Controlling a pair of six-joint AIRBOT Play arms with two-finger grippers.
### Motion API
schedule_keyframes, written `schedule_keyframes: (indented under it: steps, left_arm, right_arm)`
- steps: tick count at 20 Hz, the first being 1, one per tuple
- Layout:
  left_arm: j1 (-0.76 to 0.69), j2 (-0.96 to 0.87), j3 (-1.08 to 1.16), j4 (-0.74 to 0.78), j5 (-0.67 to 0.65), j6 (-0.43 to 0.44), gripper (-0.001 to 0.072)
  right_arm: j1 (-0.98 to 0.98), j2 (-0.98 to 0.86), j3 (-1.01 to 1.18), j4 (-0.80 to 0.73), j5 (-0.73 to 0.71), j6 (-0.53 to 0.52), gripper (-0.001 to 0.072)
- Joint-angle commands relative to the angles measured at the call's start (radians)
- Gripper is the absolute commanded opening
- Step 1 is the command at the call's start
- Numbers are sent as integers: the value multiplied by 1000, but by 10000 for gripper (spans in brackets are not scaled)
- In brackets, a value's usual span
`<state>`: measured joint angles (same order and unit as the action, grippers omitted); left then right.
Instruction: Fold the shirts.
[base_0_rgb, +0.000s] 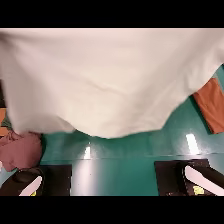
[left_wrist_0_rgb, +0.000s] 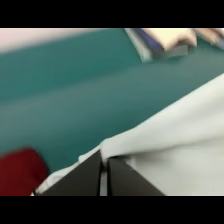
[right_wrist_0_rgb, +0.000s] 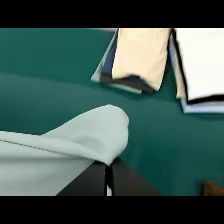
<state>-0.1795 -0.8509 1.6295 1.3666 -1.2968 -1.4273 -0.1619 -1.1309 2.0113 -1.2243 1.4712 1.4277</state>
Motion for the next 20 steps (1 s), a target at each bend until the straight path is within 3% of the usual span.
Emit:
schedule_keyframes:
  steps: [1,3,5,7,8,9,10,11,15,20]
  left_arm:
    - [-1,-174,-172,-126,-61,50,28]
    - [0,-311,-272,-113,-10,106,29]
    - [0,-453,-306,-113,77,158,28]
    - [0,-562,-306,-113,190,153,31]
    - [0,-595,-298,-114,227,145,159]
    - [0,-613,-285,-112,248,116,485]
    - [4,-616,-269,-100,258,78,607]
    - [17,-616,-240,-95,240,62,603]
    - [155,-570,-173,-88,68,21,602]
    - [230,-426,-493,-94,87,22,602]
  right_arm:
    - [99,-215,11,-85,149,29,16]
    - [136,-348,-19,-182,173,34,16]
    - [142,-438,-103,-187,118,34,16]
    - [139,-508,-169,-184,70,54,17]
    - [138,-530,-182,-183,57,63,18]
    - [138,-547,-182,-182,46,63,71]
    - [137,-555,-171,-183,35,63,320]
    - [135,-557,-153,-183,24,63,458]
    - [98,-498,-126,-180,77,27,451]
    - [9,-279,-476,3,31,-16,450]
